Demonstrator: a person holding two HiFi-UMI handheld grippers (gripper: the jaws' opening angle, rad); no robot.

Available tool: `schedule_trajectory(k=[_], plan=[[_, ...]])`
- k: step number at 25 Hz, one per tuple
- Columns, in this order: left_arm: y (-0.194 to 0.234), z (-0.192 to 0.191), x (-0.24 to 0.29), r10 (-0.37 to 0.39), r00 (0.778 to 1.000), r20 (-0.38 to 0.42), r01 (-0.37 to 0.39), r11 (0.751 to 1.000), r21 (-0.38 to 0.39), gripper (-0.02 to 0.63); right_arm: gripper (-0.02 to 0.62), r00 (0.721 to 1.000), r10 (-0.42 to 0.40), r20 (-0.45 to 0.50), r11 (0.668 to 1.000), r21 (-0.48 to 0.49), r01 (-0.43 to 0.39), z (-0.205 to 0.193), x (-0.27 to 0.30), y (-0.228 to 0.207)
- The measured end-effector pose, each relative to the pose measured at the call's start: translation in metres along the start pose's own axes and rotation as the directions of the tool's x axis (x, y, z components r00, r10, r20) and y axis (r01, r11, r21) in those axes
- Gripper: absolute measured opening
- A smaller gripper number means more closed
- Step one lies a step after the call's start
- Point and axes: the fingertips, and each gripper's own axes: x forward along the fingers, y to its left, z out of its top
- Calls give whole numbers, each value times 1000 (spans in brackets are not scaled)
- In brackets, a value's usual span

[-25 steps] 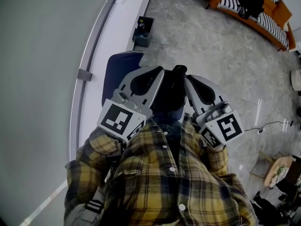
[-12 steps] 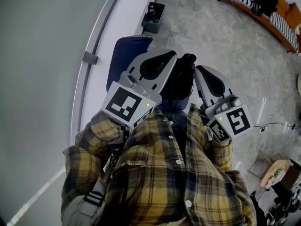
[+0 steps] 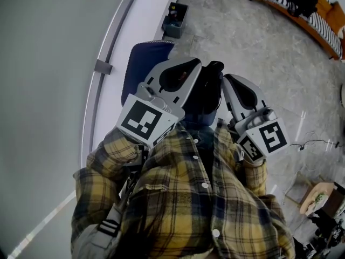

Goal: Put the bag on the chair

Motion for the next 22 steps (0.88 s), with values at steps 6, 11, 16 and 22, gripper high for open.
schedule_trajectory(k=[6, 11, 16, 22], plan=[[0, -1, 0, 4, 1000, 4, -4, 1000, -1, 20, 15, 1000, 1, -11, 1000, -11, -1, -4, 1, 1], [3, -2, 0, 7, 1000, -6, -7, 1000, 2, 20, 15, 1000, 8, -12, 1000, -5, -8, -5, 1, 2], [2, -3, 1, 7, 1000, -12, -7, 1000, 2, 20, 15, 1000, 8, -14, 1000, 4, -8, -7, 0, 0], [2, -8, 2, 12, 1000, -17, -12, 1000, -4, 20, 15, 1000, 10, -18, 1000, 7, -10, -11, -1, -1]])
